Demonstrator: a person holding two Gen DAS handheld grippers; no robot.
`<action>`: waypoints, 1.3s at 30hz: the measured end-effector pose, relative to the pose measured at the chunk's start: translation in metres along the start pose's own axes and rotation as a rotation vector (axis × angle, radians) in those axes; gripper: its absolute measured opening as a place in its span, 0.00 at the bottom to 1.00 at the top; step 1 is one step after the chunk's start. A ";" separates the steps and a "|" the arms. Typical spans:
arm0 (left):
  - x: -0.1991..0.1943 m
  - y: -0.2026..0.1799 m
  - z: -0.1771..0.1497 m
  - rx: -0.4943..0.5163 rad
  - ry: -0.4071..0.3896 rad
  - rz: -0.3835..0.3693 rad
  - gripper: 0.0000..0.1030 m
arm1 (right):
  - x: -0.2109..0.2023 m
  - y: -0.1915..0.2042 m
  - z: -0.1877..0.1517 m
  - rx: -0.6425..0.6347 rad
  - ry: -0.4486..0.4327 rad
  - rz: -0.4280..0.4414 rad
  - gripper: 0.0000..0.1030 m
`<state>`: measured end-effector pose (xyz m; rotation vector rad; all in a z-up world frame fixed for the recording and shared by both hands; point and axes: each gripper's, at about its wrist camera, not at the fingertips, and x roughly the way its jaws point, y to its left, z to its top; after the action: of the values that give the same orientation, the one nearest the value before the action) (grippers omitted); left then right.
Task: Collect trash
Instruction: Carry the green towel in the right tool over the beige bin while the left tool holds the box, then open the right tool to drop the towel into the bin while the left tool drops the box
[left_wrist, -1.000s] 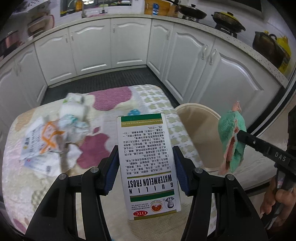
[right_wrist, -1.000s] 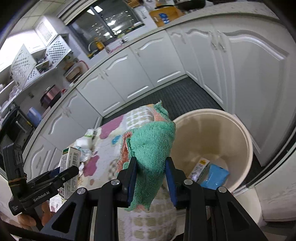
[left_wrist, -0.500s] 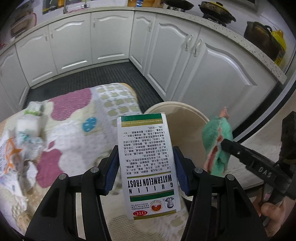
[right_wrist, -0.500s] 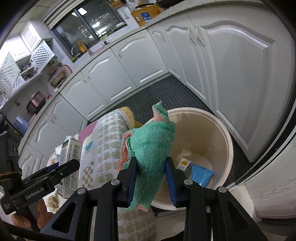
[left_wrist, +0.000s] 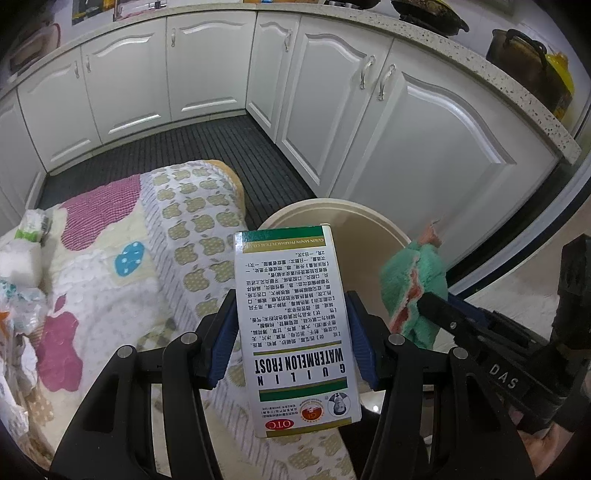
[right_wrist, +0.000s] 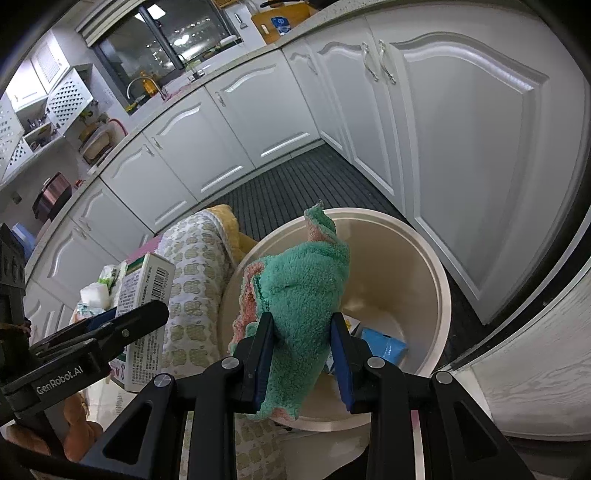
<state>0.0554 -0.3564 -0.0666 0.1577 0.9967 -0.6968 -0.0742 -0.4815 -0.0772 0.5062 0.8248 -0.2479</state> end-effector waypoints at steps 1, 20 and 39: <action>0.002 -0.001 0.001 -0.002 0.001 -0.004 0.52 | 0.001 -0.001 0.001 0.002 0.001 -0.003 0.28; 0.001 0.003 -0.005 -0.049 -0.010 -0.044 0.67 | 0.015 -0.007 -0.004 -0.004 0.020 -0.095 0.48; -0.054 0.047 -0.047 -0.087 -0.076 0.049 0.67 | -0.011 0.041 -0.028 -0.089 -0.008 -0.075 0.62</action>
<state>0.0310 -0.2750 -0.0572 0.0792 0.9459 -0.6093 -0.0826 -0.4324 -0.0713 0.3907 0.8447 -0.2806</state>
